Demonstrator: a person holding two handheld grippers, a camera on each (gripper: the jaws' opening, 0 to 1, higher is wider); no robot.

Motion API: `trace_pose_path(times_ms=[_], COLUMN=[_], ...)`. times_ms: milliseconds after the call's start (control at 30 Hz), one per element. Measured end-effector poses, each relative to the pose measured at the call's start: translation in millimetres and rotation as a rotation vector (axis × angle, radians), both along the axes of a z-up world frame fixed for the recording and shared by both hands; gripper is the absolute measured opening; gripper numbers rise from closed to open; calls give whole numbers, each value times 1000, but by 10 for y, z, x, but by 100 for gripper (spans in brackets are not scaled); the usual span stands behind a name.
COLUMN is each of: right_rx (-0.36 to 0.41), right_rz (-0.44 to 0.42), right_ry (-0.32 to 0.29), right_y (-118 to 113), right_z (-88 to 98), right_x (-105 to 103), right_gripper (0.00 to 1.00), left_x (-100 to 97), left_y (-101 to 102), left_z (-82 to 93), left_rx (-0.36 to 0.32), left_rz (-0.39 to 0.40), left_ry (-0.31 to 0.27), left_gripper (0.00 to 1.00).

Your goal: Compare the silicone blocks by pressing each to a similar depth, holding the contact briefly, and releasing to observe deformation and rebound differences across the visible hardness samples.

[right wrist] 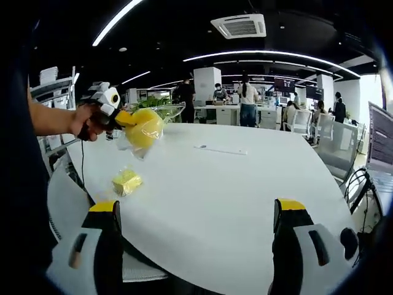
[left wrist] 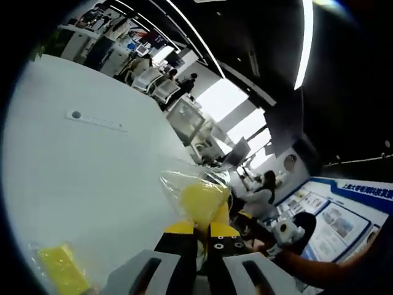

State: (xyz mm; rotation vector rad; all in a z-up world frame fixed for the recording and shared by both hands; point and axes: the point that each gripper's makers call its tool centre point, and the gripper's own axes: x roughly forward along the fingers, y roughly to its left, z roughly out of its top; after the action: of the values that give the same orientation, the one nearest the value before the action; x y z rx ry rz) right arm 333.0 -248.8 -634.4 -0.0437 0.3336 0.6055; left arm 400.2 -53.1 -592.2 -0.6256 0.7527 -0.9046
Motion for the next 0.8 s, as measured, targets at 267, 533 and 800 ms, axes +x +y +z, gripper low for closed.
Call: trace_pose_path(times_ms=[267,533,800], right_rx=[23,24,7], right_rz=[5,5,-5], right_ry=[37,96,111], right_y=[3,-12,-30], right_z=[-63,-182,-257], right_x=[54,44,26], right_gripper=[97,97,97], left_x=[-1,-27,12], left_y=[-1,-68,-40], left_z=[-282,-499,-740], left_rx=[12,14,23], left_rz=[5,-15,-11], left_ry=[65,94,136], left_gripper=[1,1,2])
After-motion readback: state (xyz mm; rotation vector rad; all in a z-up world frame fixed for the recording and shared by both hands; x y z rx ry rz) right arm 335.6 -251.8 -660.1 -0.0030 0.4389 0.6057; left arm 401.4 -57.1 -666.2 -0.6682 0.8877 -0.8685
